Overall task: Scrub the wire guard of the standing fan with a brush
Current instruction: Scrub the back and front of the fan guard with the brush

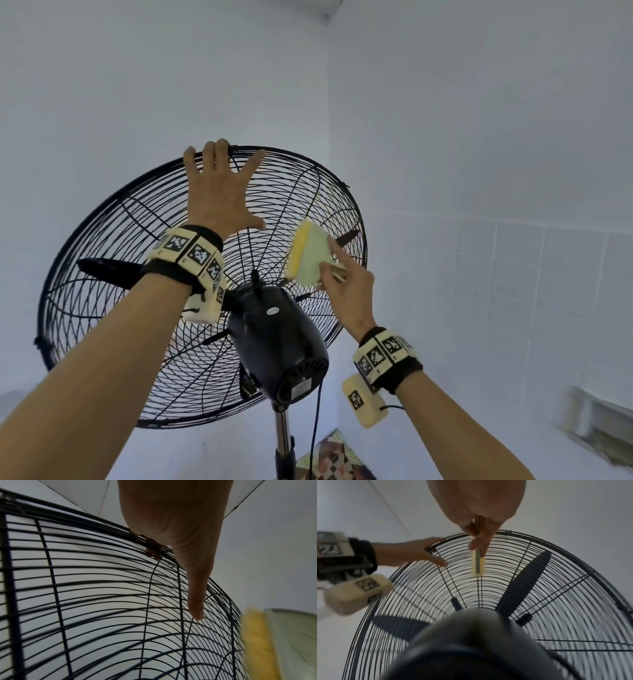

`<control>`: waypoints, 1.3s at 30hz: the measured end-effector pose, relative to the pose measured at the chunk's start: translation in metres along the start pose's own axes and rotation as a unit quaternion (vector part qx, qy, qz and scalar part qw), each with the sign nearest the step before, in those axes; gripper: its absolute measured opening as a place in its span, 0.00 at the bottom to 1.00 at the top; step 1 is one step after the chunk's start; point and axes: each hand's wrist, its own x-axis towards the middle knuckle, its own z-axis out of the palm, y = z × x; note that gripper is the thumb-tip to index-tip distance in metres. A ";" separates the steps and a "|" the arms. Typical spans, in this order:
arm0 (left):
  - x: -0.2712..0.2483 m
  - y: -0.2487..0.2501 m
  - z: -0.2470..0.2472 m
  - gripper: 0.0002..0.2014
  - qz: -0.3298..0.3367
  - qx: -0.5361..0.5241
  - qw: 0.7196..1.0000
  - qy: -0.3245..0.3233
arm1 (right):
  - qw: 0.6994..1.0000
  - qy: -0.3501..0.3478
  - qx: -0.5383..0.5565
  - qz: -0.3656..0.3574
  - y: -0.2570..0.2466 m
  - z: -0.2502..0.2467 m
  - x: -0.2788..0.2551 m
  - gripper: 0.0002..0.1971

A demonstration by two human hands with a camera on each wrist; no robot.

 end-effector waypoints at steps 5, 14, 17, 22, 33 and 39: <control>0.001 0.009 -0.003 0.66 0.004 -0.004 1.000 0.005 | 0.997 0.074 0.027 -0.023 0.007 0.004 0.006 0.26; 0.001 0.002 0.002 0.65 -0.005 -0.020 1.000 0.005 | 0.990 -0.081 -0.118 -0.009 0.042 0.013 -0.013 0.24; 0.003 0.008 0.000 0.65 -0.007 -0.022 1.000 0.001 | 0.984 -0.083 -0.155 0.013 0.038 0.015 -0.011 0.10; 0.000 0.009 -0.002 0.66 -0.022 -0.025 0.999 -0.003 | 0.996 -0.023 -0.059 0.059 0.040 0.015 0.000 0.06; 0.000 0.014 -0.006 0.66 -0.041 -0.013 0.999 -0.021 | 0.980 -0.153 -0.114 -0.059 0.063 -0.011 0.017 0.08; 0.001 0.014 -0.007 0.66 -0.052 -0.024 0.998 -0.027 | 0.998 -0.024 0.041 -0.032 0.050 -0.029 0.056 0.10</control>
